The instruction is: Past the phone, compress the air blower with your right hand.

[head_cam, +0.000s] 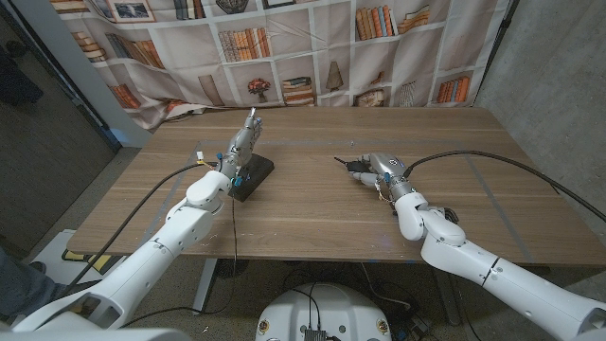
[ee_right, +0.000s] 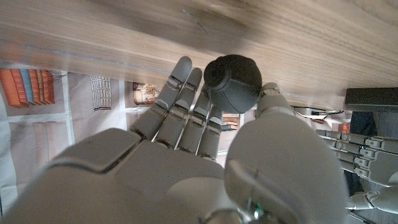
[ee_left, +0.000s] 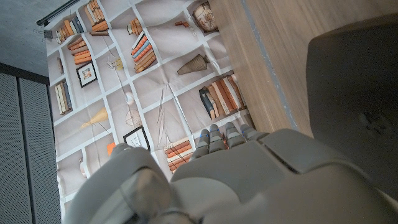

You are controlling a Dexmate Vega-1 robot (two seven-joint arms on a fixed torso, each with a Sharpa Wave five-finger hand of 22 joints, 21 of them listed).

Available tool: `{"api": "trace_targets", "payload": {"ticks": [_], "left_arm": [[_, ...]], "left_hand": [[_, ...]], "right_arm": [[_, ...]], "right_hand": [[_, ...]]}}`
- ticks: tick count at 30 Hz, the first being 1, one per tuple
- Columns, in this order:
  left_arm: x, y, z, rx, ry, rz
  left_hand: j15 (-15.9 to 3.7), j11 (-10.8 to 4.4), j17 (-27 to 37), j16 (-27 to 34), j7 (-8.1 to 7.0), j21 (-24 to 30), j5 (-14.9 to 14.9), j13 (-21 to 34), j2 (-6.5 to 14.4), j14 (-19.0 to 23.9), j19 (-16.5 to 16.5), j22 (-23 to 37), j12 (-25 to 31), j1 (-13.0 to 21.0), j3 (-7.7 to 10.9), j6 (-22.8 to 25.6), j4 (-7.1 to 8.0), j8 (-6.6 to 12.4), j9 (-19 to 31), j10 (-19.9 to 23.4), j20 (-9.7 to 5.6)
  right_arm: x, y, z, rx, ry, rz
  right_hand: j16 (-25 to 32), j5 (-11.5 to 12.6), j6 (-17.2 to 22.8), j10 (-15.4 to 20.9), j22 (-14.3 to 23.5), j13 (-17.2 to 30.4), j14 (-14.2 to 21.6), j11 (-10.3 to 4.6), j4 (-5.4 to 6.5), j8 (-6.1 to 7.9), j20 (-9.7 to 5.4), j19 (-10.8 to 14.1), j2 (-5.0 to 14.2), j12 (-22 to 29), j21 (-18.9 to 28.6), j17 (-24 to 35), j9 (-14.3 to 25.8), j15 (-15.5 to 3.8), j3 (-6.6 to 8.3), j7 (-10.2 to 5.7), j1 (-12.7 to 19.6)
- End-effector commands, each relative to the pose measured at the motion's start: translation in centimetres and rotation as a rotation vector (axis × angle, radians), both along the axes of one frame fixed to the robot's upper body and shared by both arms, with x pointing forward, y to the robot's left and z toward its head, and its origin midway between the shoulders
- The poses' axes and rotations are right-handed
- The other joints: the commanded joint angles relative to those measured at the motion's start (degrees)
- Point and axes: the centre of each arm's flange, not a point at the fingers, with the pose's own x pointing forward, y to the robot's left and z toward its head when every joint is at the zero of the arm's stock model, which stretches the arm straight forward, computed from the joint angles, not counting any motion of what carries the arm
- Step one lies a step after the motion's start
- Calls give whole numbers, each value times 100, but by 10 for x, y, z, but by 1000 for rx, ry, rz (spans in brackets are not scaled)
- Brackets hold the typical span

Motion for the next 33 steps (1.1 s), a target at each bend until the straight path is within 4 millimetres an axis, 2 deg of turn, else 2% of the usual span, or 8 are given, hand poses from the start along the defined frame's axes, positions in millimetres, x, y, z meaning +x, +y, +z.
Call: {"api": "trace_targets", "payload": {"ticks": [1, 11, 14, 19, 22, 27, 31, 33], "left_arm": [[1, 0, 1, 6, -3, -10], [2, 0, -1, 14, 2, -19], [2, 0, -1, 13, 1, -19], [2, 1, -1, 13, 1, -18], [2, 1, -1, 11, 4, -20], [3, 0, -1, 11, 4, -24], [3, 0, -1, 8, 7, -19], [3, 1, -1, 12, 7, -18]], "left_hand": [[-19, 9, 26, -9, 19, -11, -7, 5, 3, -41, -27, 22, -28, 31, -42, -22, 14, -28, 31, 17, 16], [-14, 6, 27, -10, 17, -18, -10, 5, 2, -51, -41, 22, -37, 38, -52, -34, 19, -33, 32, -6, 12], [-12, 7, 27, -11, 21, -21, -10, 5, 3, -54, -50, 22, -36, 40, -54, -34, 20, -33, 32, -5, 14], [-14, -16, 27, -10, 21, -22, -11, 5, 5, -56, -54, 22, -39, 42, -56, -35, 22, -33, 32, -14, 9], [-20, -13, 27, -10, 17, -23, -12, 6, 6, -55, -54, 22, -36, 44, -58, -31, 23, -31, 32, -7, 11], [-16, -16, 27, -9, 22, -21, -13, 6, 7, -56, -50, 22, -34, 47, -61, -24, 25, -28, 32, -3, 6], [-8, -10, 27, -10, 28, -20, -13, 6, 8, -61, -47, 23, -34, 50, -64, -22, 27, -28, 32, -2, 9], [0, 13, 27, -17, 30, -18, -14, 6, 11, -83, -41, 23, -35, 55, -66, -19, 29, -27, 32, -6, -78]], "right_arm": [[6, 0, -7, -6, 36, -27], [4, 0, -3, -17, 45, -29], [3, 0, -1, -26, 51, -30], [-3, -1, 6, -18, 29, -25], [-10, -3, 13, -7, 1, -17], [-21, -5, 25, 40, -49, 4], [-30, -8, 34, 131, -70, 26], [-33, -11, 39, 168, -92, 39]], "right_hand": [[-17, 26, -78, -96, 0, 16, -111, -10, 10, -4, -843, -83, 10, -17, -50, -7, 6, -540, -29, 36, -81], [-29, 29, -370, -415, 4, 17, -388, 29, 96, -29, -746, -273, -50, -53, -209, -51, 6, -405, -135, 53, -368], [-45, 40, -610, -654, 8, 19, -631, 100, 147, -45, -673, -460, -103, -66, -337, -82, 3, -310, -213, 122, -562], [-40, 46, -838, -887, 12, 22, -838, 208, 204, -49, -609, -590, -147, -73, -444, -107, -1, -223, -292, 178, -763], [-38, 48, -907, -994, 14, 25, -942, 220, 261, -33, -567, -662, -171, -70, -501, -117, -1, -168, -351, 180, -916], [-20, 46, -1034, -1100, 18, 29, -1056, 333, 380, -25, -517, -717, -184, -47, -569, -129, 1, -53, -455, 226, -1197], [-13, 39, -1061, -1156, 24, 32, -1145, 411, 499, 0, -447, -755, -102, -29, -615, -135, 3, 9, -503, 288, -1420], [-25, 36, -1080, -1178, 22, 31, -1217, 448, 529, 5, -413, -805, -81, -21, -651, -142, 2, 52, -517, 310, -1485]]}}
